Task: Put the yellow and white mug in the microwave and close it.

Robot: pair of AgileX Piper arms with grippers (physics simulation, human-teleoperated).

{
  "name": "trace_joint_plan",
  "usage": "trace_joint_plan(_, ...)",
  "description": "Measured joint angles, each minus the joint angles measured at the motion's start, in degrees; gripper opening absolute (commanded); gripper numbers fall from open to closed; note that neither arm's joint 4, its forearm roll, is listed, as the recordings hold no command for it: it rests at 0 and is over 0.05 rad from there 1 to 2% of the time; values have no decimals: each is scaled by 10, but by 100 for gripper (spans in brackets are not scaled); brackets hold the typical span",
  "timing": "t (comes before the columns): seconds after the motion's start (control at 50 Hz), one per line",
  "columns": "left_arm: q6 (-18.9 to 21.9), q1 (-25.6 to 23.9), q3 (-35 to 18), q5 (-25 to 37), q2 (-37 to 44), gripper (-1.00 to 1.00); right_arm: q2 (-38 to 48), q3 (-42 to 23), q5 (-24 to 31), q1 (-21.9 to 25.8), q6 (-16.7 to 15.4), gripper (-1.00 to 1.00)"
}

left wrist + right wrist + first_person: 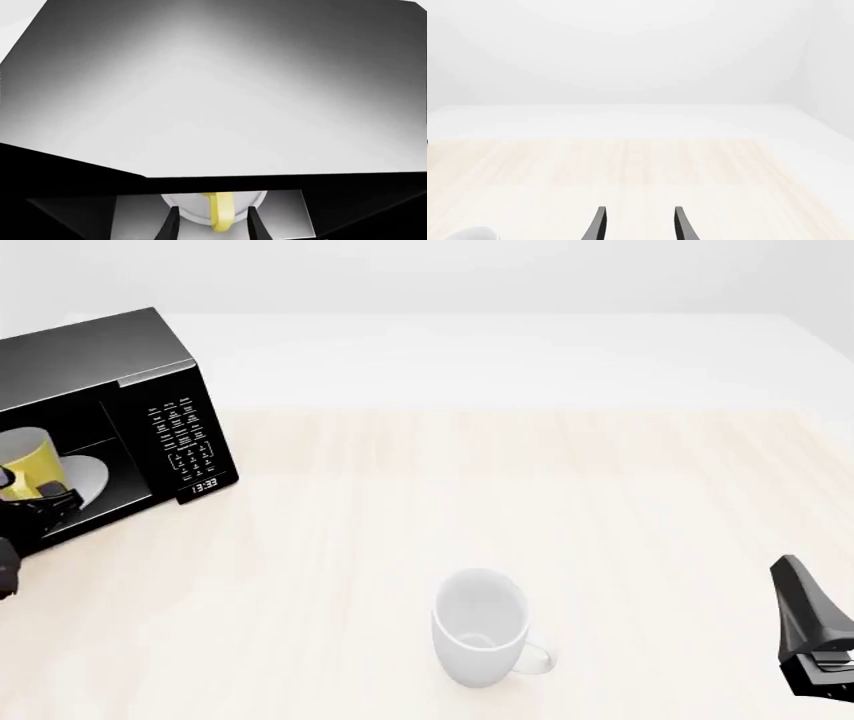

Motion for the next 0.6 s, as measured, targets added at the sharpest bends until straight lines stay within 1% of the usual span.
trace_joint_plan(0.22, -6, -4, 10, 3, -15, 100, 0, 0, 0, 0, 0, 100)
trace_joint_plan(0.6, -10, -10, 48, 5, -63, 100, 0, 0, 0, 0, 0, 100)
